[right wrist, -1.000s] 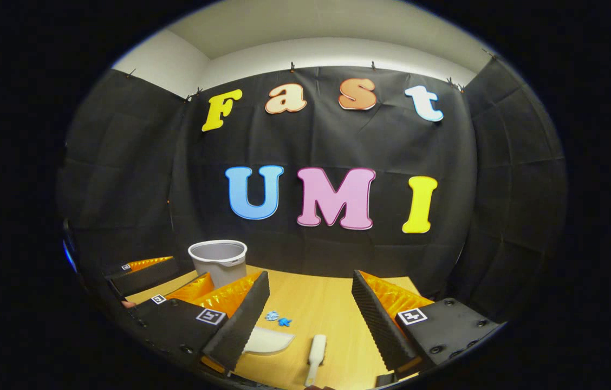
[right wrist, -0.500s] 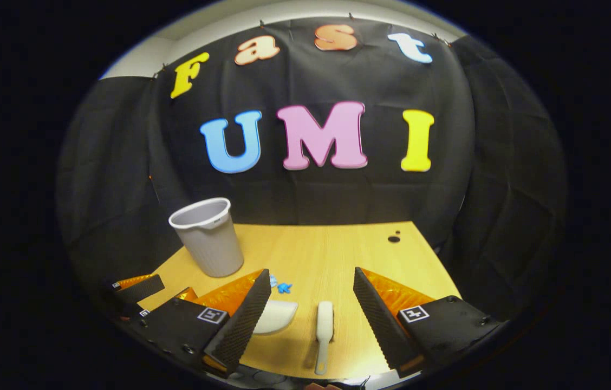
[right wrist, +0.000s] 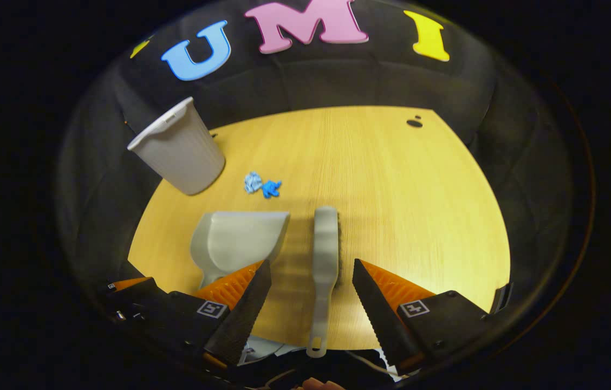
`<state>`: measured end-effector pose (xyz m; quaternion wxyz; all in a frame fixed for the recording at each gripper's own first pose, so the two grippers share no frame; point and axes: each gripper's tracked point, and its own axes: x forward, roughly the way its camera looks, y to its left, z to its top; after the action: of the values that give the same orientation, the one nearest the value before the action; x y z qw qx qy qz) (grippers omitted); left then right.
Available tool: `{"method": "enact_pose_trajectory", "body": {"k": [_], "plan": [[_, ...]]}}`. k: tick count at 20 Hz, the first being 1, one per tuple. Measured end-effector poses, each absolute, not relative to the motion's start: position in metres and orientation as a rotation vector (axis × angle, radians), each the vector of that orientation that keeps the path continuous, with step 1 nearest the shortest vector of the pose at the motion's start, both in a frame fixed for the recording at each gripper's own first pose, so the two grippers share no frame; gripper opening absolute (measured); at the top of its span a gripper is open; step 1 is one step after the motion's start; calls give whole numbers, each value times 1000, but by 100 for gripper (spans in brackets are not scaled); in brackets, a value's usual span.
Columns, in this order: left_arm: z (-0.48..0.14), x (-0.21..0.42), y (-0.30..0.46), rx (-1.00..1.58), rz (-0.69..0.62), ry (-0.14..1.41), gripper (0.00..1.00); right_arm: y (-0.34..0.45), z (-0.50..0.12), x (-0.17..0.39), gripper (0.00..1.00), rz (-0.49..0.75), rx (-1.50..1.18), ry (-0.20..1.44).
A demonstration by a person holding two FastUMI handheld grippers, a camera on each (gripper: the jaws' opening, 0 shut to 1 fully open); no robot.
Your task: Pick up the small broom and dustpan from the desktop, sweep the trash into the dustpan with the broom, and then empty the trash into the garbage bin.
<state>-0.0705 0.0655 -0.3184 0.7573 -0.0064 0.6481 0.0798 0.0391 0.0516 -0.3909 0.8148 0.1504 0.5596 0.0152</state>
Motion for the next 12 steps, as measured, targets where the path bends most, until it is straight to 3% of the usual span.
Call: {"method": "enact_pose_trajectory", "body": {"k": [6, 12], "plan": [[-333, -60, 64, -114, 165, 1700, 83, 63, -442, 16, 99, 95, 295, 1415], [-345, -51, 78, -71, 160, 1796, 83, 59, -473, 15, 99, 19, 289, 1594]]}}
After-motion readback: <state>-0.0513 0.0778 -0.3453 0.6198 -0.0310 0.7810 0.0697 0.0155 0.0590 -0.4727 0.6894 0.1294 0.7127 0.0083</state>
